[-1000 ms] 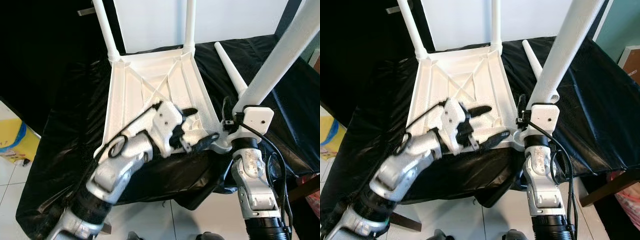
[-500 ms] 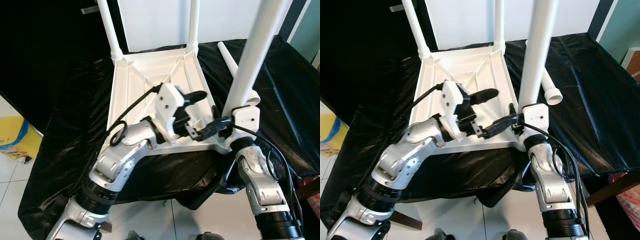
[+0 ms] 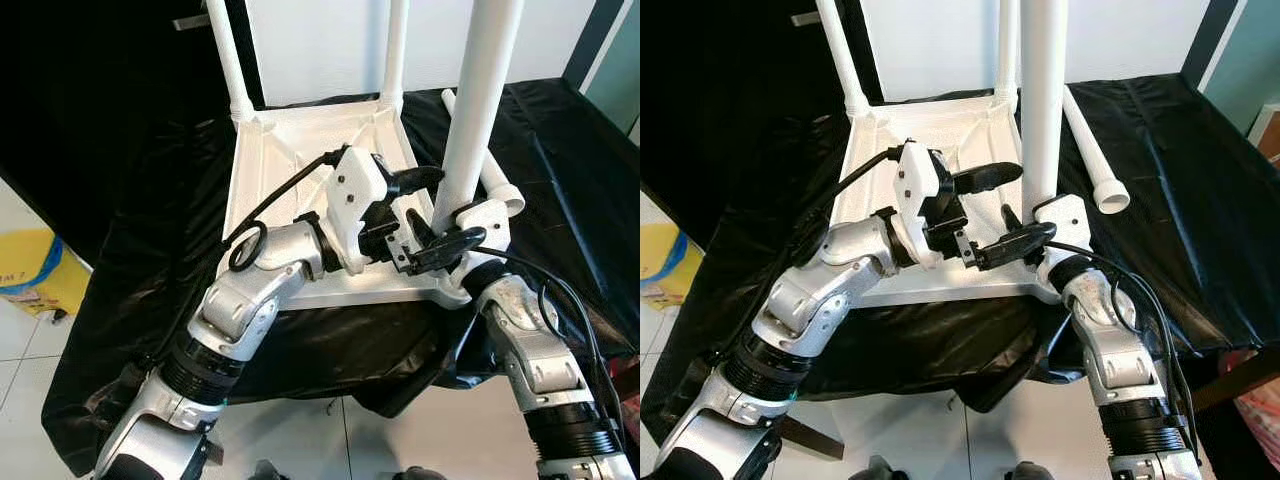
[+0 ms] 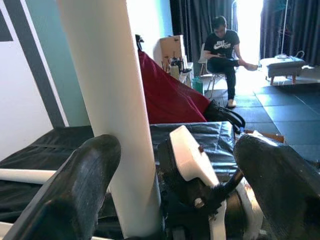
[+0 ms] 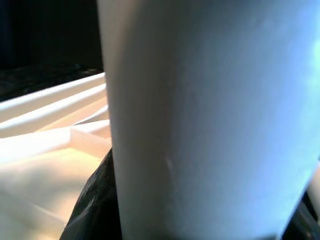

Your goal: Building children table

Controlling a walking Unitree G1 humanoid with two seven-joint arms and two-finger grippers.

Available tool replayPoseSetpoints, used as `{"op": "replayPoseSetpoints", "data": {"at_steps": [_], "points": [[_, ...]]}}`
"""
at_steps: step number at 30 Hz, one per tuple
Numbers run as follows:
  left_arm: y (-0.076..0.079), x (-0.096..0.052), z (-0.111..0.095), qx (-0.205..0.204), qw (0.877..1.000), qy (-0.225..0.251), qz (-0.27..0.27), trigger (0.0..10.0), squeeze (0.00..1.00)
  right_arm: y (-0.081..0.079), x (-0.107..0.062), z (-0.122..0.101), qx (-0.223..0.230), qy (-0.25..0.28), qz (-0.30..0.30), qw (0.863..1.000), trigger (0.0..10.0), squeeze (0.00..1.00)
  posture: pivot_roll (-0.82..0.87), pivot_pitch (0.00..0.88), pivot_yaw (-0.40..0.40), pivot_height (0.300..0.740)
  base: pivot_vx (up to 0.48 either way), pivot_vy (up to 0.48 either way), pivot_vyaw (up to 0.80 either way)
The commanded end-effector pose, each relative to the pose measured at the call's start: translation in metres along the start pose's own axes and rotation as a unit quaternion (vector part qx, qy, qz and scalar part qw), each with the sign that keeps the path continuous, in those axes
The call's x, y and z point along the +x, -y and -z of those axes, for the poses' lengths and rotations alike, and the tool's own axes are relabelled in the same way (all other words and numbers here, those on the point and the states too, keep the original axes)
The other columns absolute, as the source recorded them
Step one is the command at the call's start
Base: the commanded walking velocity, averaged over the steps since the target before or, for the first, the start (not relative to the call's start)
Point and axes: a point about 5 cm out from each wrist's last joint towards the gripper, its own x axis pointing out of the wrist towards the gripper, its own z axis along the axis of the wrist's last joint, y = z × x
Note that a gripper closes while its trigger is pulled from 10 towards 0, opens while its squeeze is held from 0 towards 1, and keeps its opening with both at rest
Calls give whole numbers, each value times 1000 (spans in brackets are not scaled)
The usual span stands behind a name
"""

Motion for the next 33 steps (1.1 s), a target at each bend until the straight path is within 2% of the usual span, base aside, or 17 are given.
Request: {"op": "replayPoseSetpoints", "data": {"at_steps": [1, 6, 18, 23, 25, 33], "points": [[-2, 2, -2, 17, 1000, -2, 18, 10000, 0, -8, 4, -5, -6, 16, -41, 999, 10000, 0, -113, 0, 15, 740, 0, 0, 0], [-17, -3, -2, 31, 999, -17, -1, 10000, 0, -1, 7, -4, -16, 11, -53, 998, 10000, 0, -115, 0, 16, 740, 0, 0, 0], [-25, -12, -3, 32, 999, -21, -9, 10000, 0, -6, 5, -1, -10, 10, -80, 997, 10000, 0, -100, 0, 25, 740, 0, 0, 0], [-25, -11, -11, 11, 1000, 5, 1, 10000, 0, -9, 4, -1, -1, 10, -113, 994, 10000, 0, -94, 0, 26, 740, 0, 0, 0], [-22, -8, -18, -11, 999, 28, 20, 10000, 0, -11, 3, 0, 9, 5, -143, 990, 10000, 0, -86, 0, 27, 740, 0, 0, 0], [-15, -5, -29, -47, 995, 55, 68, 10000, 0, -16, 0, 3, 20, -18, -202, 979, 10000, 0, -81, 0, 31, 740, 0, 0, 0]]}}
